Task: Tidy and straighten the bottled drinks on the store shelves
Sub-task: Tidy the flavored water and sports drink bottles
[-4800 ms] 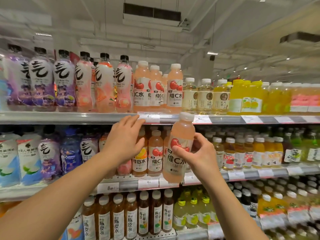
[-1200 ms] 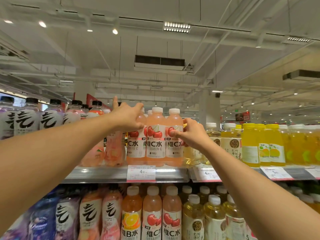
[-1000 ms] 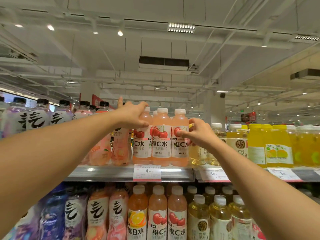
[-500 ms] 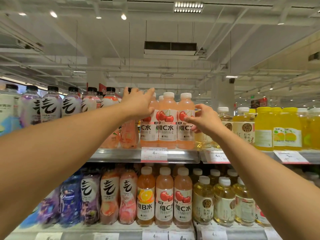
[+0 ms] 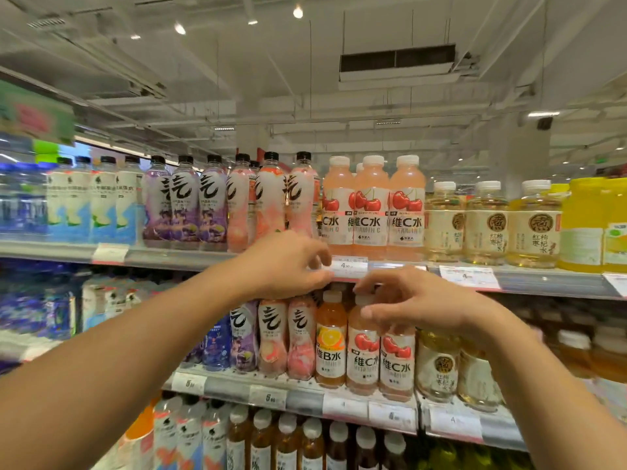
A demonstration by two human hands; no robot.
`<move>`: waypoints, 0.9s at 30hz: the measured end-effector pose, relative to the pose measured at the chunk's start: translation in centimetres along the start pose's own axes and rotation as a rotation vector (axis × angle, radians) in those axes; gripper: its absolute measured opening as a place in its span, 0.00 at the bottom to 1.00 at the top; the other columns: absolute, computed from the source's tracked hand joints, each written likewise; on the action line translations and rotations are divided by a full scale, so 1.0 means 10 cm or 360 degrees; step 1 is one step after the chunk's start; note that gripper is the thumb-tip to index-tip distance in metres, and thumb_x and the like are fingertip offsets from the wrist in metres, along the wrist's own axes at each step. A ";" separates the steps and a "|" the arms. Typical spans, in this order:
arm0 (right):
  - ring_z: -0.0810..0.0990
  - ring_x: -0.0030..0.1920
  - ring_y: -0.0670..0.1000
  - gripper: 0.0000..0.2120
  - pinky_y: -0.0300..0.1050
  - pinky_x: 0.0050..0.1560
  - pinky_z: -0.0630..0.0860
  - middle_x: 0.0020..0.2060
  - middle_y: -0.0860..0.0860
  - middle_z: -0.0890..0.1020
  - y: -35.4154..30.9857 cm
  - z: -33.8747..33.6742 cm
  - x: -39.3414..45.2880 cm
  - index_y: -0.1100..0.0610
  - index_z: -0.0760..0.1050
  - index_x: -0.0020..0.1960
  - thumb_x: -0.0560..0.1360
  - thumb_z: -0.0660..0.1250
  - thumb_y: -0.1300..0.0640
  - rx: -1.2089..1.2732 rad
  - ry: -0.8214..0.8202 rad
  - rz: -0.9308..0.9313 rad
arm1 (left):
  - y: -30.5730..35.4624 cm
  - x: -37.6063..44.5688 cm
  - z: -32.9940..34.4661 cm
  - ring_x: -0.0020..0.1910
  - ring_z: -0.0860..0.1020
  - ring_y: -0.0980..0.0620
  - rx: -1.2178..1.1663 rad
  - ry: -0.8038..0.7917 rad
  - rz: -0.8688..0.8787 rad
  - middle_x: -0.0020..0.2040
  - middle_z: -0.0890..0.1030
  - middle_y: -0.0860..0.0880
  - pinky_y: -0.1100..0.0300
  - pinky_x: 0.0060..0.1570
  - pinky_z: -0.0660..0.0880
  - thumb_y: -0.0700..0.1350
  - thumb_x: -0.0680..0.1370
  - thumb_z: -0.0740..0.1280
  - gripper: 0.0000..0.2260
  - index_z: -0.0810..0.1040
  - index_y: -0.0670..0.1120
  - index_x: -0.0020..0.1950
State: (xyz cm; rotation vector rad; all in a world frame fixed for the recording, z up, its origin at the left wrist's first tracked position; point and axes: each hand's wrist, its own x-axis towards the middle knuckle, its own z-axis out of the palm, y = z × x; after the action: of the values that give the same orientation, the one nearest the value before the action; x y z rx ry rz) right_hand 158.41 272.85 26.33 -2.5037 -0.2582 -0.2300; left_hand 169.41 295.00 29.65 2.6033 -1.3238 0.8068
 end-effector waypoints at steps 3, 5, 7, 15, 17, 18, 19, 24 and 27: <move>0.85 0.50 0.43 0.19 0.48 0.55 0.83 0.52 0.43 0.85 0.00 0.39 -0.16 0.41 0.76 0.65 0.75 0.73 0.41 -0.0032 0.0054 -0.0174 | 0.06 -0.48 0.03 0.46 0.82 0.61 -0.0123 0.0027 -0.0070 0.50 0.85 0.58 0.55 0.49 0.81 0.58 0.79 0.65 0.12 0.81 0.55 0.58; 0.85 0.49 0.42 0.18 0.46 0.54 0.83 0.50 0.42 0.85 -0.02 0.64 -0.26 0.40 0.77 0.64 0.75 0.73 0.40 0.0023 0.0202 -0.0254 | 0.06 -0.80 0.04 0.44 0.81 0.64 -0.0173 0.0042 -0.0132 0.46 0.85 0.60 0.56 0.47 0.81 0.58 0.80 0.65 0.11 0.81 0.56 0.57; 0.86 0.47 0.43 0.18 0.45 0.52 0.83 0.48 0.43 0.86 -0.05 0.87 -0.37 0.39 0.78 0.62 0.74 0.72 0.38 0.0135 0.0284 -0.0270 | 0.04 -1.11 0.05 0.42 0.80 0.64 -0.0188 0.0050 -0.0175 0.43 0.84 0.61 0.57 0.45 0.80 0.58 0.80 0.65 0.10 0.81 0.57 0.56; 0.88 0.43 0.52 0.11 0.52 0.48 0.84 0.44 0.52 0.88 -0.17 1.91 -0.85 0.47 0.82 0.56 0.74 0.74 0.48 0.0861 0.0638 -0.0023 | -0.38 -2.35 -0.06 0.47 0.81 0.64 -0.0509 0.0189 -0.0453 0.46 0.85 0.60 0.62 0.50 0.79 0.58 0.79 0.66 0.10 0.83 0.57 0.55; 0.88 0.42 0.52 0.08 0.50 0.46 0.84 0.43 0.51 0.88 -0.29 2.20 -0.94 0.50 0.82 0.55 0.77 0.74 0.54 0.0866 0.0701 0.0066 | -0.54 -2.71 -0.05 0.48 0.82 0.63 -0.0628 0.0218 -0.0571 0.47 0.85 0.60 0.61 0.52 0.79 0.57 0.79 0.67 0.09 0.83 0.57 0.56; 0.88 0.42 0.51 0.07 0.48 0.46 0.84 0.43 0.50 0.88 -0.38 2.32 -0.97 0.50 0.82 0.55 0.77 0.73 0.55 0.0833 0.0697 0.0096 | -0.61 -2.90 -0.04 0.47 0.82 0.63 -0.0657 0.0203 -0.0616 0.47 0.85 0.59 0.60 0.52 0.80 0.56 0.80 0.68 0.08 0.83 0.57 0.56; 0.88 0.43 0.50 0.07 0.47 0.45 0.84 0.44 0.49 0.88 -0.49 2.43 -0.98 0.50 0.82 0.55 0.78 0.73 0.55 0.0780 0.0686 0.0115 | -0.67 -3.07 -0.04 0.47 0.83 0.62 -0.0671 0.0184 -0.0649 0.47 0.85 0.59 0.59 0.51 0.80 0.55 0.80 0.68 0.08 0.83 0.58 0.56; 0.87 0.44 0.44 0.06 0.47 0.48 0.84 0.44 0.42 0.87 -1.16 2.94 -0.96 0.45 0.80 0.55 0.78 0.72 0.51 0.0533 0.0633 0.0136 | -0.98 -3.96 -0.11 0.48 0.81 0.64 -0.0729 0.0087 -0.0719 0.47 0.85 0.60 0.63 0.49 0.77 0.56 0.80 0.67 0.08 0.82 0.58 0.57; 0.86 0.43 0.42 0.08 0.47 0.47 0.84 0.44 0.40 0.86 -1.56 3.33 -0.94 0.45 0.80 0.56 0.78 0.72 0.49 0.0381 0.0540 0.0141 | -1.19 -4.49 -0.16 0.48 0.82 0.63 -0.0798 0.0058 -0.0714 0.47 0.85 0.61 0.57 0.52 0.80 0.57 0.80 0.67 0.08 0.82 0.58 0.57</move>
State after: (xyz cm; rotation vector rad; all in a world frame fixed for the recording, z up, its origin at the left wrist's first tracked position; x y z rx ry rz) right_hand 149.11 303.65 6.21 -2.1897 -0.0327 -0.5470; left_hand 156.56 335.06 9.99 2.3203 -0.7516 0.3834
